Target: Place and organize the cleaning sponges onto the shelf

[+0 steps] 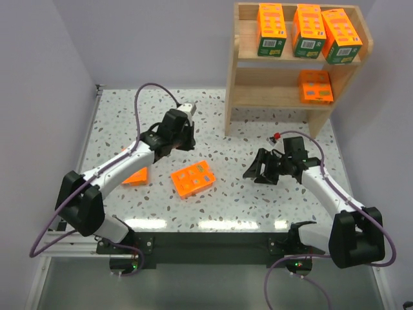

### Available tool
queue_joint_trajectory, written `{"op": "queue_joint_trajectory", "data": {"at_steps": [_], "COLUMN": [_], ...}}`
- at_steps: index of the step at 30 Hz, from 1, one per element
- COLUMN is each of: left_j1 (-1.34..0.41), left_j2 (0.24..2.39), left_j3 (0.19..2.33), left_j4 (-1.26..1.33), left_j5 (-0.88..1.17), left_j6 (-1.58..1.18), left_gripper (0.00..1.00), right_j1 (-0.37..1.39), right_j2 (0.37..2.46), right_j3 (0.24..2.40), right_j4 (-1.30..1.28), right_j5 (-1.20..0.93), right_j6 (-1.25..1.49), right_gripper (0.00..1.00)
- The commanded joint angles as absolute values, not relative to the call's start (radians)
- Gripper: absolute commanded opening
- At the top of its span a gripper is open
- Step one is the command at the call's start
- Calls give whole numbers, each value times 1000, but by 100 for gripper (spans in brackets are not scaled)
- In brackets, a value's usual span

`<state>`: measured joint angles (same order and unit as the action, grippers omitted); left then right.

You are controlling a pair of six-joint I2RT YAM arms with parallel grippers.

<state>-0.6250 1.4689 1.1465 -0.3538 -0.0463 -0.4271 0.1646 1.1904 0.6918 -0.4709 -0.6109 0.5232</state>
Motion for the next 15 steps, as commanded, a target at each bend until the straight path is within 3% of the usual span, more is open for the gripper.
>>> {"op": "queue_joint_trajectory", "data": {"at_steps": [1,9,15], "left_j1": [-572,-565,-595], "left_j2": [1580,1744,1747], "left_j3": [1132,1152,1109], "left_j4": [-402,-308,-256], "left_j5": [-86,-49,76], "left_j6": [-456,-485,-471], "left_gripper": [0,0,0], "right_j1": [175,193,206], "right_j2": [1203,1189,1256], "right_j3": [729,710,707], "right_j4": [-442,-437,-422], "right_j5": [-600,-592,-636], "right_j6": [500,500,451], "right_gripper": [69,69,70]}}
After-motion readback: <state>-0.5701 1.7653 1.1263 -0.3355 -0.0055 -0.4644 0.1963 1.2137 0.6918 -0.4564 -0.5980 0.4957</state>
